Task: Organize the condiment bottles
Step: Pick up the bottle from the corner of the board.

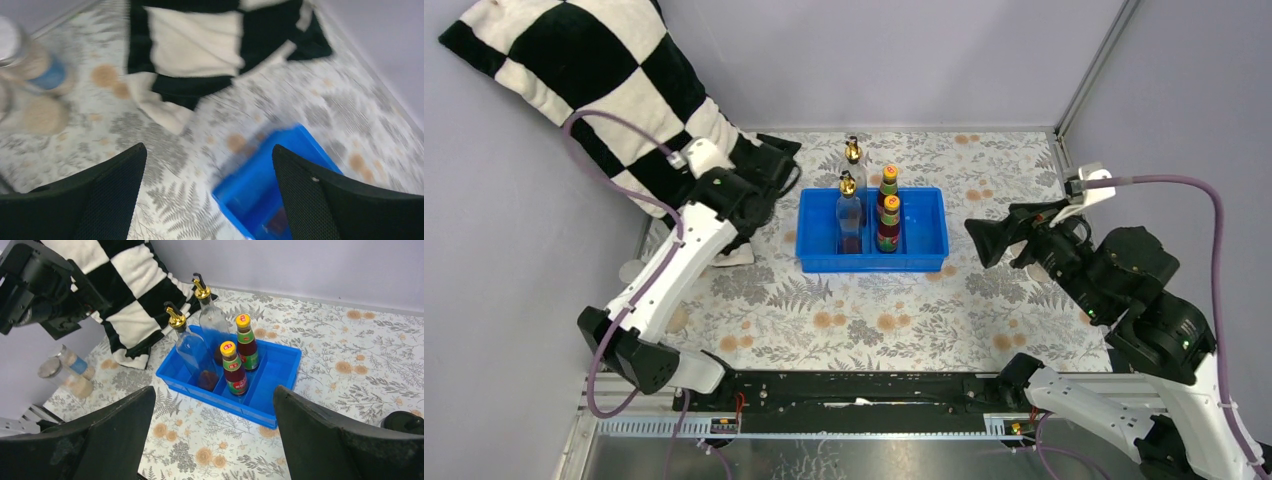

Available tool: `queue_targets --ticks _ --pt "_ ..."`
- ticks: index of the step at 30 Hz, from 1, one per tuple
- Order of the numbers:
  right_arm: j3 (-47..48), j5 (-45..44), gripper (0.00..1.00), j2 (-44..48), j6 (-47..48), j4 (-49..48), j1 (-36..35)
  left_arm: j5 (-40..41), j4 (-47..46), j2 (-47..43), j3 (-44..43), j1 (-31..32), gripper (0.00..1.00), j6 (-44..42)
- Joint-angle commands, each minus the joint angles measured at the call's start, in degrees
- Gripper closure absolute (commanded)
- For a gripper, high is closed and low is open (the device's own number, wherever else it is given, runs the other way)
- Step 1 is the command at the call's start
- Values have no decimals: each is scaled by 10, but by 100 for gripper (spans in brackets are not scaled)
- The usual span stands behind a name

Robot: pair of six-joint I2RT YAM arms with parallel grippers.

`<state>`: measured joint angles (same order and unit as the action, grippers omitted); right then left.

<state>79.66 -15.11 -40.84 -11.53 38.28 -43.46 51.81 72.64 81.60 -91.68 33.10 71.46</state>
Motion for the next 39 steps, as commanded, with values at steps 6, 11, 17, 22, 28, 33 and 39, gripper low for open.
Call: queue_targets --ticks 6,11,17,22,28,33,39 --pt "-36 27 4 1 34 -15 2 -63 -6 -65 143 -225 1 28" --pt "-60 44 4 5 37 -20 2 -57 22 -71 172 -291 1 30" --pt "-73 62 4 4 38 -26 2 -110 -51 -151 245 -415 1 -55" --pt "-80 69 4 6 37 -30 2 -162 -123 -147 280 -505 1 -176" --pt "-90 83 4 7 34 -37 2 -208 -203 -125 296 -535 1 -282" --pt "-96 86 4 8 35 -41 2 -192 -245 -118 311 -543 1 -328" --pt "-109 88 4 9 35 -52 2 -200 -248 -98 298 -552 1 -326"
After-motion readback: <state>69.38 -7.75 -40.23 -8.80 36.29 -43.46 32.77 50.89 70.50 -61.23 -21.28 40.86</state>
